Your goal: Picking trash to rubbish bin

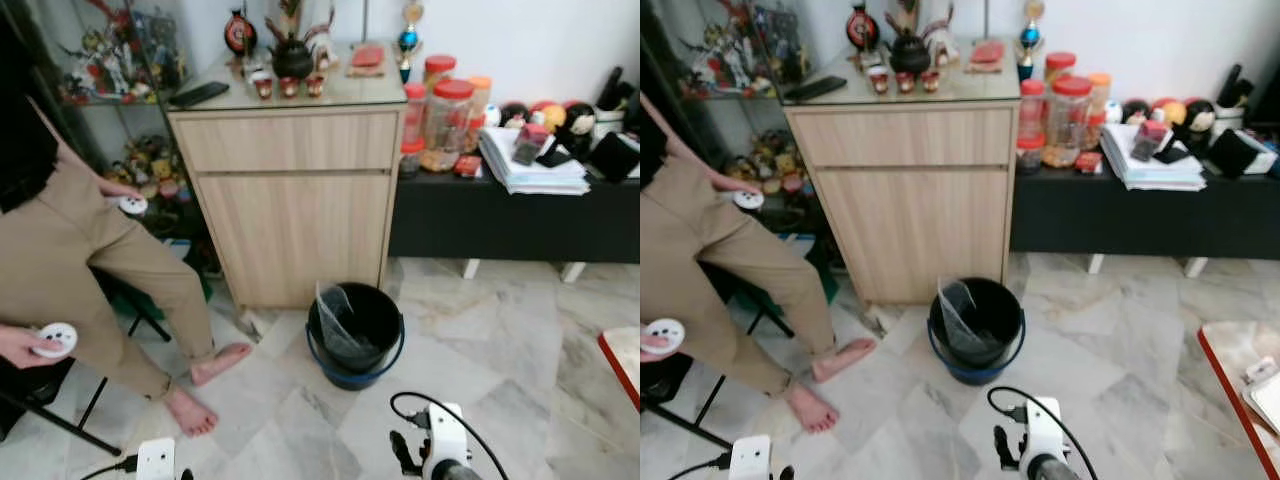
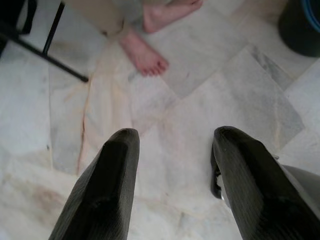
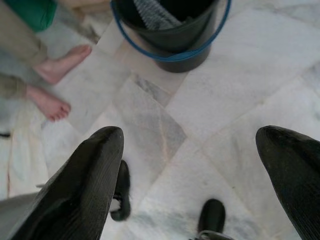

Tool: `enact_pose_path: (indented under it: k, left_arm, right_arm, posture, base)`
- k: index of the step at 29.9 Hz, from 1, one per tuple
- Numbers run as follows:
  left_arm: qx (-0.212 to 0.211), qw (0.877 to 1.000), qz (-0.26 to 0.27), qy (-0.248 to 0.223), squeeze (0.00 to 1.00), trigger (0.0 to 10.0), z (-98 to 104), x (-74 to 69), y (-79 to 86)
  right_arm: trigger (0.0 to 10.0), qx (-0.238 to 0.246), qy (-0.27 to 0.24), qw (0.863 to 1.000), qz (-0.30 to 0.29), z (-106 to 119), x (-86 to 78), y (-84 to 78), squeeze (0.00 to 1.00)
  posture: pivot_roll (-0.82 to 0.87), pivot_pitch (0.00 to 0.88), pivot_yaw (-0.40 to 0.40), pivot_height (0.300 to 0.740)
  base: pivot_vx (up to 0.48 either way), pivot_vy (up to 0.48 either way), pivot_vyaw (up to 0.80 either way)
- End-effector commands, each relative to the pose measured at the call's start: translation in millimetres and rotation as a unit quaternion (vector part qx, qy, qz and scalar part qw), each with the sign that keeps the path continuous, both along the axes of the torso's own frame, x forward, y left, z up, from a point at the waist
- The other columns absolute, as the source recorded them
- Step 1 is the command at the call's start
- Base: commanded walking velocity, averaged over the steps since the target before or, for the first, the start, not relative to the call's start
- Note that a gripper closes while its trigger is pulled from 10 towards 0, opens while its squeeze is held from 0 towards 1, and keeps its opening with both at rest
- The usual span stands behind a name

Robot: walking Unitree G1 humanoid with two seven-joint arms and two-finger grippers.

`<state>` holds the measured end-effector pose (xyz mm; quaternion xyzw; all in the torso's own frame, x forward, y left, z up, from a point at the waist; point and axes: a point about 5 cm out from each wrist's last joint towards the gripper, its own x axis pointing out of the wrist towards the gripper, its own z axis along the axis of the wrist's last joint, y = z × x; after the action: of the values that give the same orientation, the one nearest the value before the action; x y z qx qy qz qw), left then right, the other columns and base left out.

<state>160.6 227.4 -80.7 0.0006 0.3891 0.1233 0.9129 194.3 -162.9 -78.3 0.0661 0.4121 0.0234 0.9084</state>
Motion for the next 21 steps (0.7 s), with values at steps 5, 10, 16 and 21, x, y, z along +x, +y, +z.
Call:
enact_pose_path:
  k: [5,10,16,21]
  left_arm:
    - [0.007,1.0,0.003,-0.004,0.0,10.0,3.1,4.5,5.6]
    - [0.008,1.0,0.002,-0.005,0.0,10.0,3.7,5.4,6.3]
    - [0.006,1.0,0.001,-0.005,0.0,10.0,3.3,5.4,5.2]
    - [0.006,1.0,-0.01,0.007,0.0,10.0,1.7,4.5,2.8]
  right_arm:
    - [10.0,0.006,-0.002,1.0,-0.008,0.9,2.5,3.1,0.0]
    - [10.0,0.006,0.0,1.0,-0.012,0.7,2.0,2.8,0.0]
    - [10.0,0.002,0.001,1.0,-0.015,0.3,1.2,1.1,0.0]
    - [10.0,-0.008,-0.003,1.0,-0.021,0.9,2.0,-1.9,0.0]
  posture:
    - [0.08,0.0,0.067,0.74]
    - [0.08,0.0,0.07,0.74]
    - [0.08,0.0,0.068,0.74]
    - [0.08,0.0,0.076,0.74]
  base:
    - [0.0,0.0,-0.77]
    - [0.0,0.0,-0.76]
    - [0.0,0.0,-0.76]
    - [0.0,0.0,-0.76]
